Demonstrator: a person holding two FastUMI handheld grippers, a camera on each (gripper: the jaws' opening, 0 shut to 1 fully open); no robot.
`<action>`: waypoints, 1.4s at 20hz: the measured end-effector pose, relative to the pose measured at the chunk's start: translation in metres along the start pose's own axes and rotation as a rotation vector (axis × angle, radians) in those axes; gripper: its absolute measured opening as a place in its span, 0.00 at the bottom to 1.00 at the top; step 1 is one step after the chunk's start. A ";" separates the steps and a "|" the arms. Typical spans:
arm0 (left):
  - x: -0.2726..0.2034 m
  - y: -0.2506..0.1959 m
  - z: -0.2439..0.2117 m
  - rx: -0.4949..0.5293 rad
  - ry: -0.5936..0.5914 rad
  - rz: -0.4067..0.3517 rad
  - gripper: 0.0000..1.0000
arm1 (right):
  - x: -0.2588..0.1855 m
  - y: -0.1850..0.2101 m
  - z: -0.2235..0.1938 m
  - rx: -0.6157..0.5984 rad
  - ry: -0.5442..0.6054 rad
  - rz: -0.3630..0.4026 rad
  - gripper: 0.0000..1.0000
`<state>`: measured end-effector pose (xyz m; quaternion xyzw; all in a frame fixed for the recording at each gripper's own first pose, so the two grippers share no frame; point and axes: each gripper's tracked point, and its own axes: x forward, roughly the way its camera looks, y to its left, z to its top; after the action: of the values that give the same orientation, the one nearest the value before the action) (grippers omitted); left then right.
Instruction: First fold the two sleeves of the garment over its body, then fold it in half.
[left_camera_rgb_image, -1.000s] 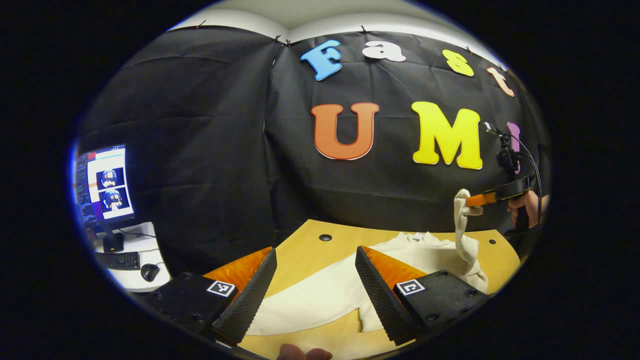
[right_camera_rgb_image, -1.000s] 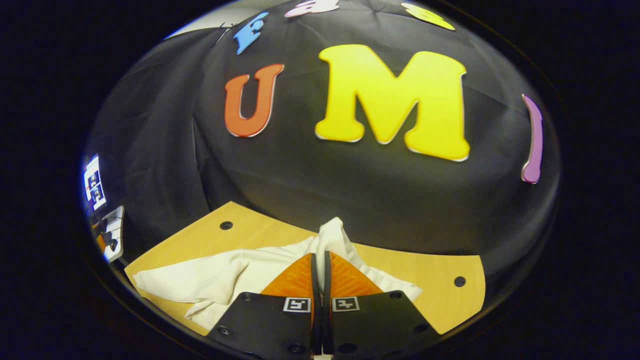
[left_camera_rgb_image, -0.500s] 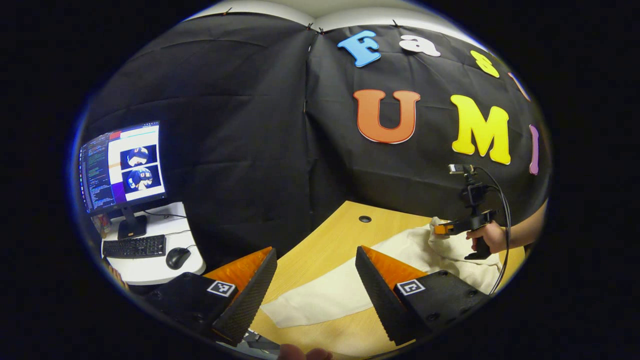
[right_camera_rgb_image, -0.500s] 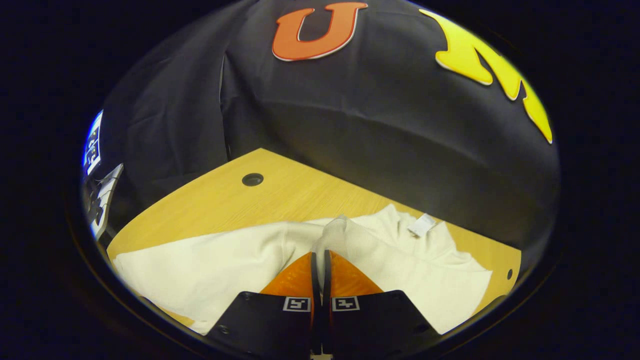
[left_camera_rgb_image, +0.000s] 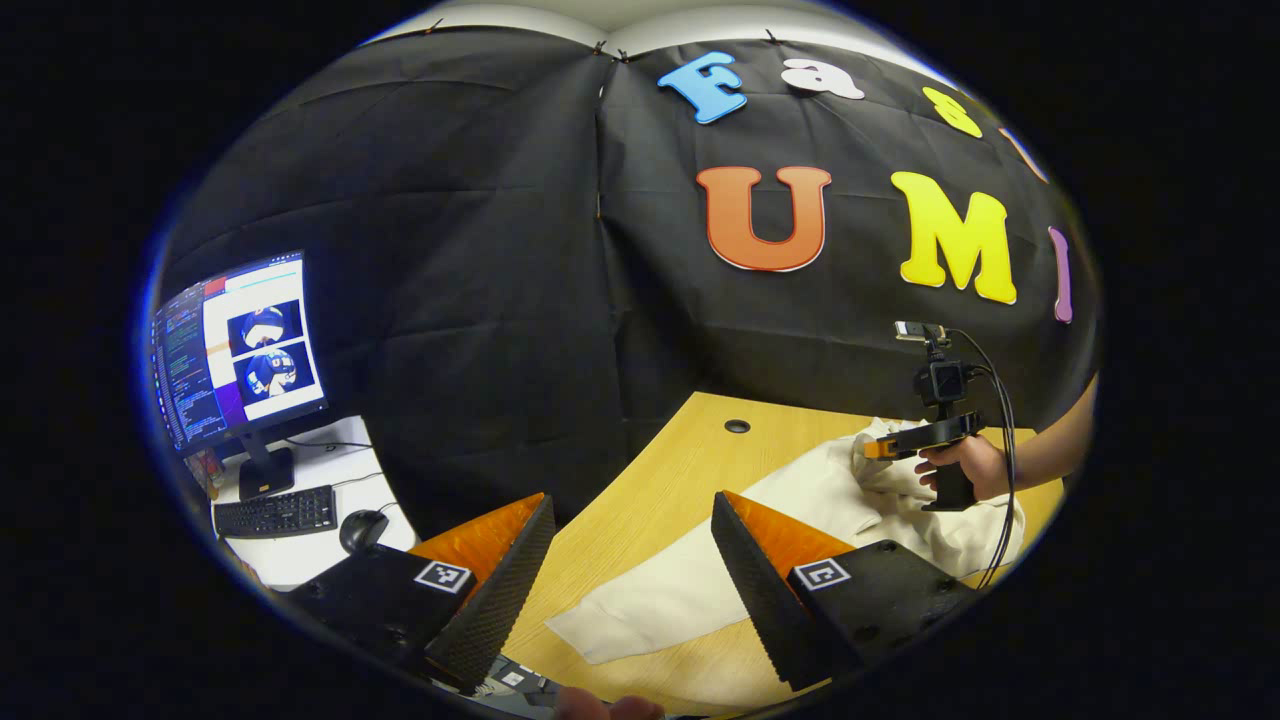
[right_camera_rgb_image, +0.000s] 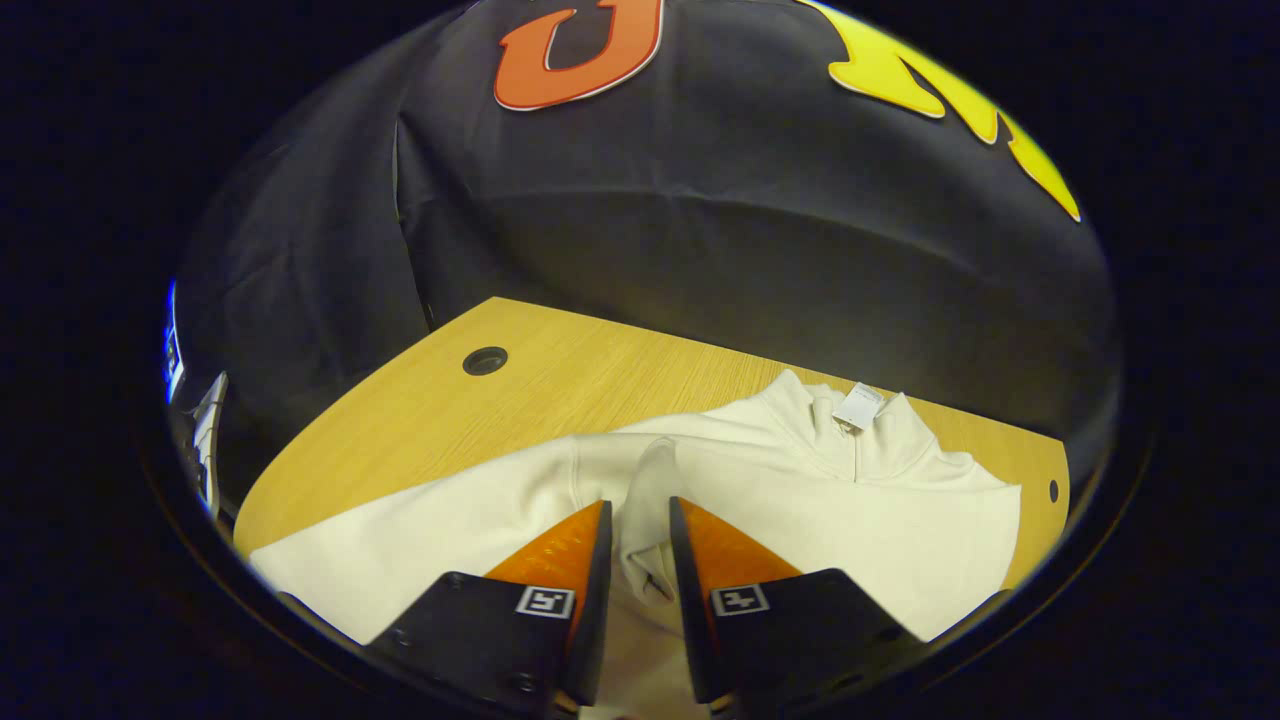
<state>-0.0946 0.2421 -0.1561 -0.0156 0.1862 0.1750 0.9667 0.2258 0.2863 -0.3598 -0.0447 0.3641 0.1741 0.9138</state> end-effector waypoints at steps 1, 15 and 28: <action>0.001 -0.005 0.002 0.001 -0.003 -0.013 1.00 | -0.009 0.000 0.004 0.012 -0.018 0.002 0.50; -0.002 -0.039 -0.007 0.102 -0.059 -0.202 1.00 | -0.210 -0.087 0.045 0.094 -0.322 -0.094 0.85; -0.013 -0.002 -0.079 0.152 0.076 -0.228 1.00 | -0.382 -0.109 0.002 0.110 -0.453 -0.178 0.85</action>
<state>-0.1332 0.2281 -0.2249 0.0301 0.2323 0.0485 0.9710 0.0079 0.0757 -0.1038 0.0136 0.1537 0.0785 0.9849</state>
